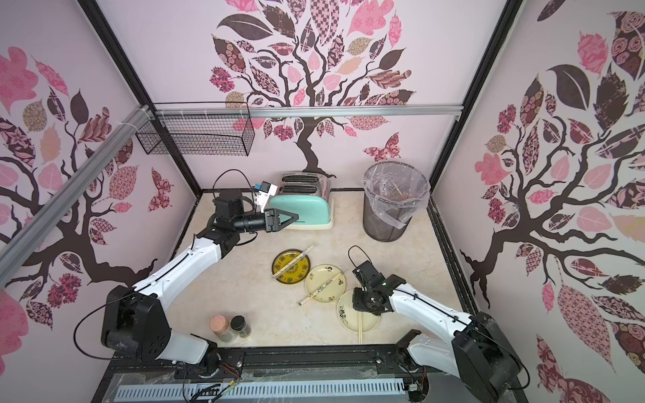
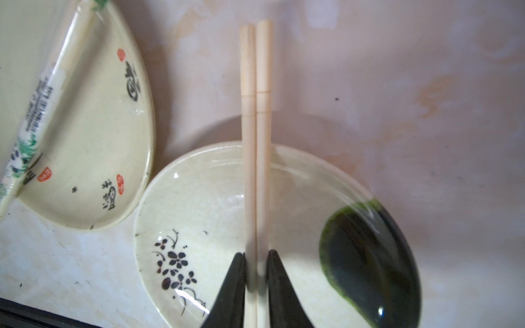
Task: Remove the packaging of disposable chopsticks
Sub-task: Place the disposable chopsticks on the plate, then pick up the disposable chopsticks from the plate.
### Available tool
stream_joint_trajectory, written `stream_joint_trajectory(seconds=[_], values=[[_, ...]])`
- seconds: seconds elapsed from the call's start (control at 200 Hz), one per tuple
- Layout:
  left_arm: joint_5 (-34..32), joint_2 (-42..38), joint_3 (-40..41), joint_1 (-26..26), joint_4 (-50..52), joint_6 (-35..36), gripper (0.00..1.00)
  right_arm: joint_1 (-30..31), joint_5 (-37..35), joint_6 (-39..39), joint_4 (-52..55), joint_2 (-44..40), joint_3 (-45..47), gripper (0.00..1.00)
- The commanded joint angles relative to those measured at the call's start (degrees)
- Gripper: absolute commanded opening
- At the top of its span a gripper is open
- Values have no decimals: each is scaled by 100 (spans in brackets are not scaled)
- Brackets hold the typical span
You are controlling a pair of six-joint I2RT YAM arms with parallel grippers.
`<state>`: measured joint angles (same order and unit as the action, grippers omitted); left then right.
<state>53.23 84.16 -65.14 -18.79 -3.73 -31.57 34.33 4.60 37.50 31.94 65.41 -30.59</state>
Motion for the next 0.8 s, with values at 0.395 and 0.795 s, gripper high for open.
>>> stream_joint_trajectory(seconds=[0.395,0.795], values=[[101,39,-139,19,-32,9,40,4,-120,-14,375,-118,-413,32],[70,-74,-419,-202,969,986,39,33,485,273,-208,141,-1447,39]])
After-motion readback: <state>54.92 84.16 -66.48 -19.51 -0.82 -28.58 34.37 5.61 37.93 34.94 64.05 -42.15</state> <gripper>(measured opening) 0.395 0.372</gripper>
